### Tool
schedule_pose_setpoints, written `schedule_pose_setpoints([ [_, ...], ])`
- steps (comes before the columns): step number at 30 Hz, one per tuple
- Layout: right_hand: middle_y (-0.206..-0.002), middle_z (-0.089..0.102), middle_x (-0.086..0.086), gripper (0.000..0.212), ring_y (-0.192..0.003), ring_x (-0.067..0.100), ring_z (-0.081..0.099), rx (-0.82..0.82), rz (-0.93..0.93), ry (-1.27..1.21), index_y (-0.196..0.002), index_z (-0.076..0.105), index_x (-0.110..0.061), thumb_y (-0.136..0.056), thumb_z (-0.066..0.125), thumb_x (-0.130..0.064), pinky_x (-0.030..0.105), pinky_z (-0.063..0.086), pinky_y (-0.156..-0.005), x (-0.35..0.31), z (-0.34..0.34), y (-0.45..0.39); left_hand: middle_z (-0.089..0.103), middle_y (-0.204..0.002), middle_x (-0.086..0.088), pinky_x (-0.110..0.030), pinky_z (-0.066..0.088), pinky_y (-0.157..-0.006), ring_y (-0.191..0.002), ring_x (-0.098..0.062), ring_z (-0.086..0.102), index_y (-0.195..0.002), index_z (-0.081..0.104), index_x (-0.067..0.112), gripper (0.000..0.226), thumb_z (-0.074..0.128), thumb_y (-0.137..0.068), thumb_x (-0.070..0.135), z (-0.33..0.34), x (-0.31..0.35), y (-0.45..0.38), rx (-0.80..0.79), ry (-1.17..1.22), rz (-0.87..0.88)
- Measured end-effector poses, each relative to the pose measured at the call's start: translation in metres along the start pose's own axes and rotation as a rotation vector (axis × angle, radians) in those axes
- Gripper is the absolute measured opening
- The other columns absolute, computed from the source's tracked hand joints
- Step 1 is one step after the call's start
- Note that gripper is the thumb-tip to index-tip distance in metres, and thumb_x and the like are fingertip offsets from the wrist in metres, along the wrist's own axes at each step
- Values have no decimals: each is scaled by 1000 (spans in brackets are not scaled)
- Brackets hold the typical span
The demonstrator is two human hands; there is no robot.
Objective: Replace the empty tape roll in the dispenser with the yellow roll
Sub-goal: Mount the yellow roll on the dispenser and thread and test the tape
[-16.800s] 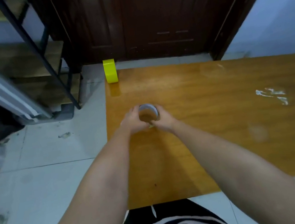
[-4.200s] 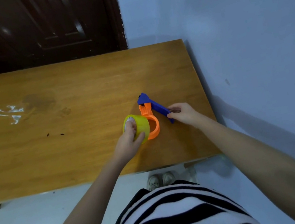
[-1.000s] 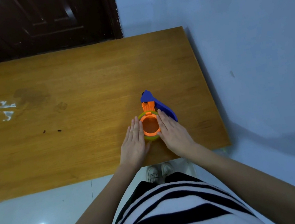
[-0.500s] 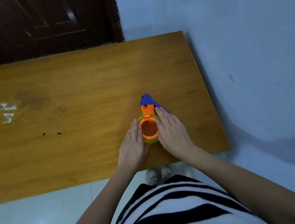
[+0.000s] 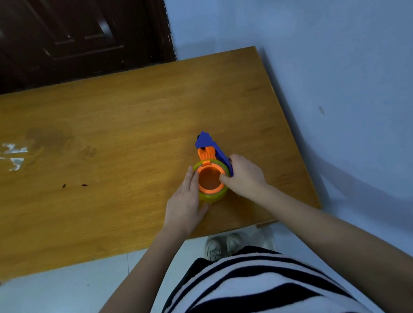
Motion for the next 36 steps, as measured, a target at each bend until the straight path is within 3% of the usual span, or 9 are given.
schedule_pose_setpoints([
  [3,-105,63,9,34,-92,24,63,-6,-36,-24,-112,52,-8,-89,58,-33,31,48,-67,-3,1,-2,8,-162,-5,-30,50,-87,-129,-23,50,-152,13,14,83,62,-88,35,-4,2,-2,-3,6,-19],
  [8,-102,65,12,35,-92,29,63,-43,-48,-119,-111,54,-5,-88,61,-31,42,54,-77,1,1,-2,24,-158,-5,-34,51,-76,-121,-25,56,-145,28,13,80,71,-80,28,-17,6,-3,10,53,-57],
  [15,-102,64,17,31,-94,33,60,-129,-86,-262,-110,59,-2,-89,58,-25,36,45,-73,8,-2,-7,39,-127,-7,-33,40,-64,-99,-30,58,-127,36,8,73,79,-72,29,-54,21,-12,-52,138,-84],
  [22,-76,53,5,24,-69,13,46,-491,-257,-304,-102,65,0,-95,51,-18,26,35,-61,-4,-3,-3,49,-120,-9,-36,46,-78,-106,-28,55,-122,43,11,76,78,-68,50,-67,42,-24,-337,-55,-126],
  [26,-81,55,1,28,-68,7,49,-641,-190,-249,-115,63,-6,-98,48,-23,17,42,-56,4,-1,-4,53,-102,-7,-31,49,-61,-80,-22,60,-112,46,9,67,79,-69,49,-66,53,-38,-481,35,-184],
  [28,-78,54,0,24,-63,3,51,-680,-126,-257,-110,63,-10,-99,48,-25,17,42,-53,12,-1,-5,58,-108,-13,-34,56,-60,-80,-25,63,-104,46,8,59,81,-70,41,-60,58,-48,-555,146,-211],
  [30,-81,56,3,21,-63,0,54,-637,-62,-330,-109,62,-11,-98,49,-23,18,43,-54,21,-4,-10,56,-123,-18,-36,59,-67,-98,-31,63,-110,48,5,58,81,-72,35,-54,64,-56,-600,199,-219],
  [32,-106,60,11,30,-87,10,57,-516,26,-456,-122,60,-5,-98,48,-19,21,48,-63,34,-10,-16,50,-133,-20,-37,59,-71,-108,-34,61,-127,45,0,69,79,-76,32,-50,66,-63,-615,251,-250],
  [36,-129,56,21,33,-104,23,55,-300,148,-702,-125,57,1,-99,43,-14,36,54,-86,60,-21,-21,46,-141,-19,-41,61,-75,-106,-36,64,-136,40,-1,78,77,-77,34,-46,62,-76,-632,351,-310],
])
Point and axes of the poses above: each hand's wrist, its own y-axis away from the middle knuckle, its own z-axis out of the palm, x = y × z, the point moved 7 cm from there along -y, towards the middle knuckle
